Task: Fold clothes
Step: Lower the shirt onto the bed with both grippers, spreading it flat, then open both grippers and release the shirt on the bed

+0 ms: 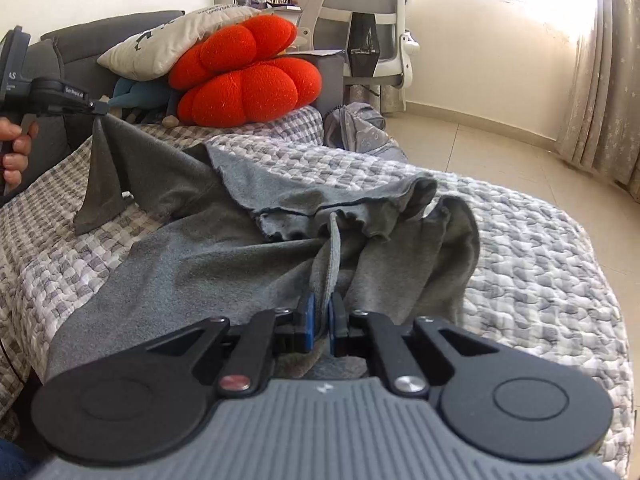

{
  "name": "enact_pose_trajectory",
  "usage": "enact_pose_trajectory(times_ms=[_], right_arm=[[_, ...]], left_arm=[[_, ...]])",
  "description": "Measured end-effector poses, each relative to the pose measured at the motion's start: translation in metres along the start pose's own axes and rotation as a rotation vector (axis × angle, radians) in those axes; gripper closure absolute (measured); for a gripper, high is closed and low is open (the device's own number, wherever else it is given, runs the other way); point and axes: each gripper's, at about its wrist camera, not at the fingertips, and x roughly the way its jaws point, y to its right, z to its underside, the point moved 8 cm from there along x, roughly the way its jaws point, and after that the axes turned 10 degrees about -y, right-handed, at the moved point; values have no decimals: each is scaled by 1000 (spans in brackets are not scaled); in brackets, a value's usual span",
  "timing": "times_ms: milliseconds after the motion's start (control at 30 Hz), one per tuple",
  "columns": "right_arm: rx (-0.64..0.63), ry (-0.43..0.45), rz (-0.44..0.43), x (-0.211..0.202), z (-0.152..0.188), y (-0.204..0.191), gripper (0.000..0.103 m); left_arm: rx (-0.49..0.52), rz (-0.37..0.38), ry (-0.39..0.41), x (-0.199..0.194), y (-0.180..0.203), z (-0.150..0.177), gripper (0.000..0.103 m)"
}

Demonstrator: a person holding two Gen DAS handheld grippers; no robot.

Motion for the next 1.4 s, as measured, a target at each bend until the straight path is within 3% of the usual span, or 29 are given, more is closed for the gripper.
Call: enact_pose_trajectory(times_ms=[167, 333, 400, 567, 733, 800, 833, 900, 967, 1000, 1033, 1133, 1233, 1267, 1300, 1367, 1400], right_arm=[[-44, 70, 138, -45, -16, 27, 97], [-140, 144, 317, -91, -34, 47, 97], [-155, 170, 387, -100, -44, 64, 97], [-214, 124, 618, -60, -70, 127, 98], [-182, 25, 679, 14, -71, 195, 97], [-174, -6, 646, 39, -64, 198, 94], [-165, -2, 617, 43, -60, 193, 87], [-166, 16, 556, 48, -54, 176, 79], [-221, 38, 478, 52, -49, 154, 56], [-258, 33, 418, 57, -49, 135, 36], [-291, 19, 360, 61, -46, 122, 27], [-354, -16, 210, 72, -42, 87, 27], [-316, -37, 84, 81, -47, 70, 27], [-294, -48, 49, 84, -49, 68, 27], [-265, -68, 4, 88, -50, 65, 27], [-244, -103, -49, 96, -51, 63, 37], [-246, -125, -47, 102, -50, 63, 61]], left_arm=[[-81, 16, 6, -4, -17, -12, 103], [-74, -39, 112, -26, -33, -38, 103], [-53, -14, 93, -24, -29, -42, 103], [78, 55, -80, 9, 9, 0, 102], [191, 144, -146, 37, 51, 37, 94], [290, 172, -161, 44, 74, 48, 89], [355, 183, -162, 46, 86, 54, 85], [487, 208, -159, 48, 111, 65, 54], [593, 243, -134, 47, 136, 73, 52], [631, 266, -124, 46, 148, 76, 50], [664, 292, -118, 45, 160, 79, 49], [777, 314, -98, 46, 191, 90, 44], [869, 292, -87, 53, 210, 100, 44], [891, 291, -91, 56, 214, 103, 49], [908, 301, -101, 59, 216, 104, 72], [904, 328, -125, 62, 217, 101, 92], [884, 343, -131, 62, 218, 98, 95]])
